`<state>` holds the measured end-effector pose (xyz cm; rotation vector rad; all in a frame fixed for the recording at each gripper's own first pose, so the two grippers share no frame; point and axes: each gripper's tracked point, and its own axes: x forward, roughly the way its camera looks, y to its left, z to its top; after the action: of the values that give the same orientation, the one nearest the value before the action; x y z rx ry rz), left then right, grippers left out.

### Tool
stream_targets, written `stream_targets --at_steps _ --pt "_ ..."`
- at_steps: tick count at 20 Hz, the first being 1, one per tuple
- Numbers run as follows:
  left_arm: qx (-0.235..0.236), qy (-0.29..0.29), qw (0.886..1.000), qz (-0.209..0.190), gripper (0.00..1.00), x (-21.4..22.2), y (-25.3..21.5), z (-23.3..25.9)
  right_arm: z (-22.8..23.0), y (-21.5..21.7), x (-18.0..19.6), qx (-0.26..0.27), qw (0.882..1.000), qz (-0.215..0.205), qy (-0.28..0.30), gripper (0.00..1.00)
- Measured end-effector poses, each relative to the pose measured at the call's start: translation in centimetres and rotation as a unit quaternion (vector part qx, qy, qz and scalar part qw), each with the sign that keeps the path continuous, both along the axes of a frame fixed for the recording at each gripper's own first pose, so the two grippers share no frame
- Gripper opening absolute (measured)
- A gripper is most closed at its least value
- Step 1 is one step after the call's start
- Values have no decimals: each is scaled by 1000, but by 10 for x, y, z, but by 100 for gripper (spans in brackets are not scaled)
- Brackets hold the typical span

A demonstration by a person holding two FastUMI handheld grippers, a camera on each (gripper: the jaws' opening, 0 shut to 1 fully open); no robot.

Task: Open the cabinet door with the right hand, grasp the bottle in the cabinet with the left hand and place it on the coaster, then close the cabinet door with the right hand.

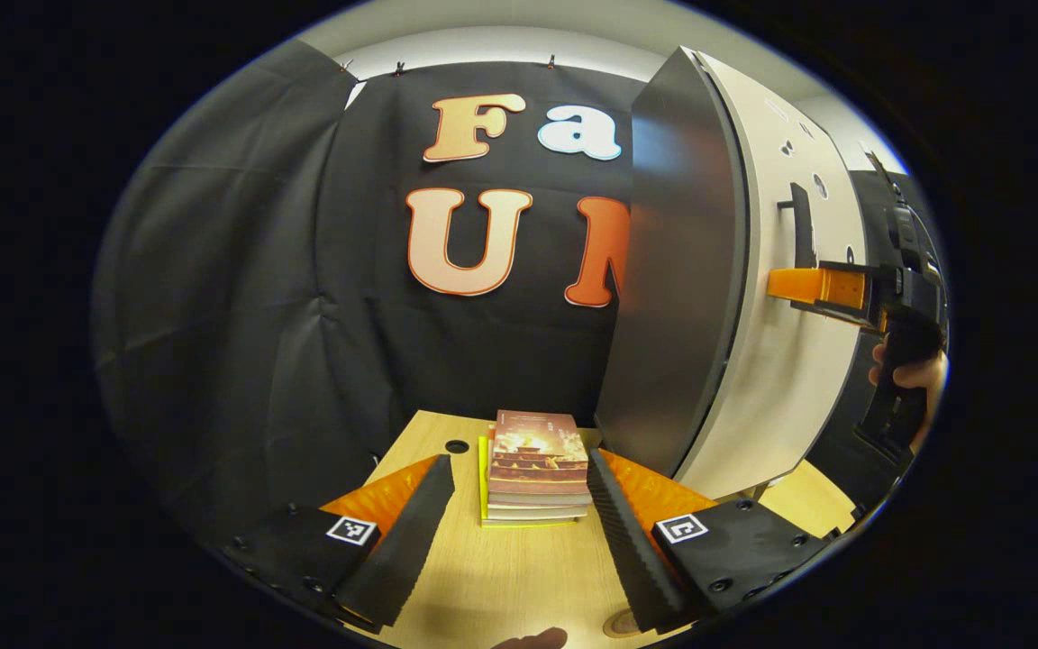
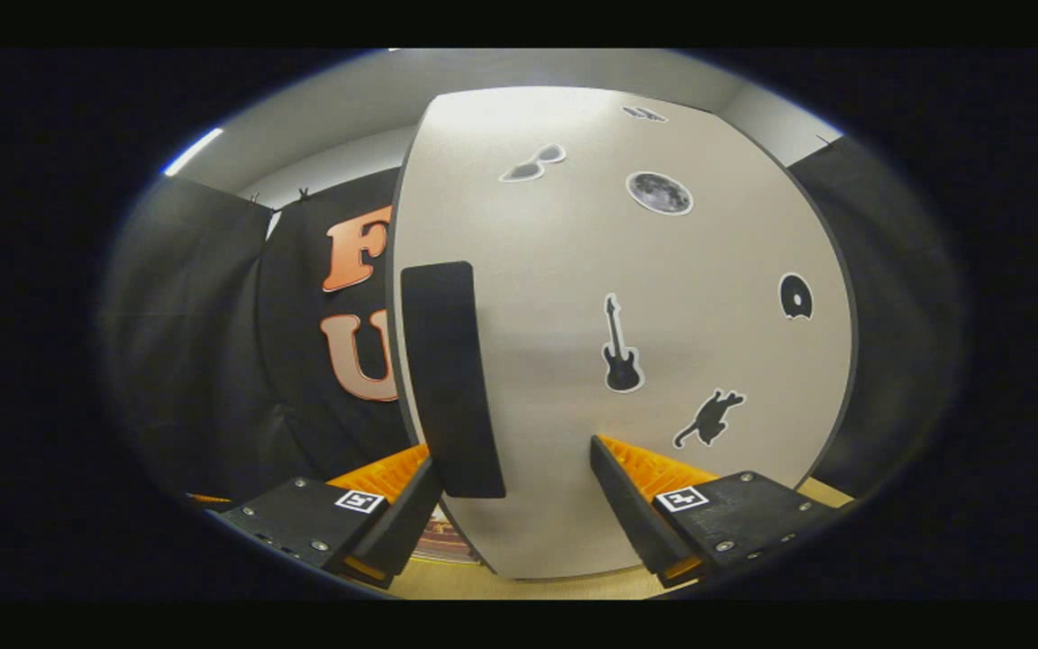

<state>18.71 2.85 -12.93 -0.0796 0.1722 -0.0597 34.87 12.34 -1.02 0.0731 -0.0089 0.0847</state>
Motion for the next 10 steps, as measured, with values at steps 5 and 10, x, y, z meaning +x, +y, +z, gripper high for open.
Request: stream_targets --at_steps 5,10 --pt "24 -13 1000 1 97 6 5 3 -4 0 0 -12 1000 -5 -4 94" --pt "17 -13 1000 -7 96 6 -5 3 -5 0 1 -15 1000 -5 -3 94"
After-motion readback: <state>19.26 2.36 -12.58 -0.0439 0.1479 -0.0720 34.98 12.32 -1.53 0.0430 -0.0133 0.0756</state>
